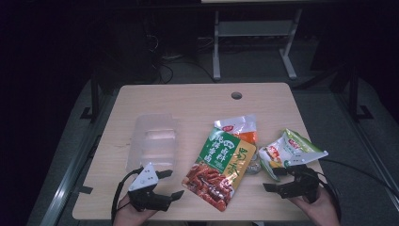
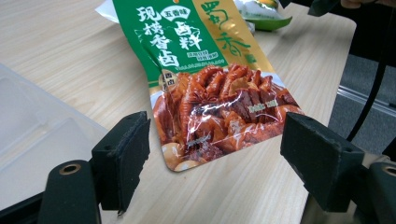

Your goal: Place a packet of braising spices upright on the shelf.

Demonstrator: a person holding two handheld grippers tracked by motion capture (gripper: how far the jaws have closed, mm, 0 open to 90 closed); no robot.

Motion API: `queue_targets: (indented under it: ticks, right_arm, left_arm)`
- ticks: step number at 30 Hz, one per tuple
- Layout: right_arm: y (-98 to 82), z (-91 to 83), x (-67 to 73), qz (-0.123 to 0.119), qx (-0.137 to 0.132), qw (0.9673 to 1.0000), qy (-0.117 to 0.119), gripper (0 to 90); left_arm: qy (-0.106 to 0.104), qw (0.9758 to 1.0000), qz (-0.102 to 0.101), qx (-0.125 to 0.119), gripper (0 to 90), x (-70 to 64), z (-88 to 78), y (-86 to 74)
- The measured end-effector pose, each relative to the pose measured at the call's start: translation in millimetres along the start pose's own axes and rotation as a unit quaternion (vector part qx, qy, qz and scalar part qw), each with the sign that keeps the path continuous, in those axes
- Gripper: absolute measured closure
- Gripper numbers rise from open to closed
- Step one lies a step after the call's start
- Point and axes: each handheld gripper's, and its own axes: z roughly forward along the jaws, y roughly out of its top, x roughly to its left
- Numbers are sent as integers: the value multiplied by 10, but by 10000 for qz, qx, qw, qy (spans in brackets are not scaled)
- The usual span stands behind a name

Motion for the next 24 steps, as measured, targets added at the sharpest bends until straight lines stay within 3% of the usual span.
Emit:
queue_targets:
  ticks: [7,14,22,24]
  right_arm:
    - [52,29,24,72,-8,10000,-6,215]
    - [86,83,28,72,-5,9999,-72,213]
    - [220,193,22,248,55,9995,-166,223]
    - [242,233,3,264,63,9996,-98,226]
  left_arm:
    - [-63,10000,-32,-6,231,6,2,5]
    - [-160,9998,87,-15,229,-26,10,14]
    - [-200,9997,141,-17,229,-76,40,37]
    - [-198,9997,142,-24,229,-82,44,37]
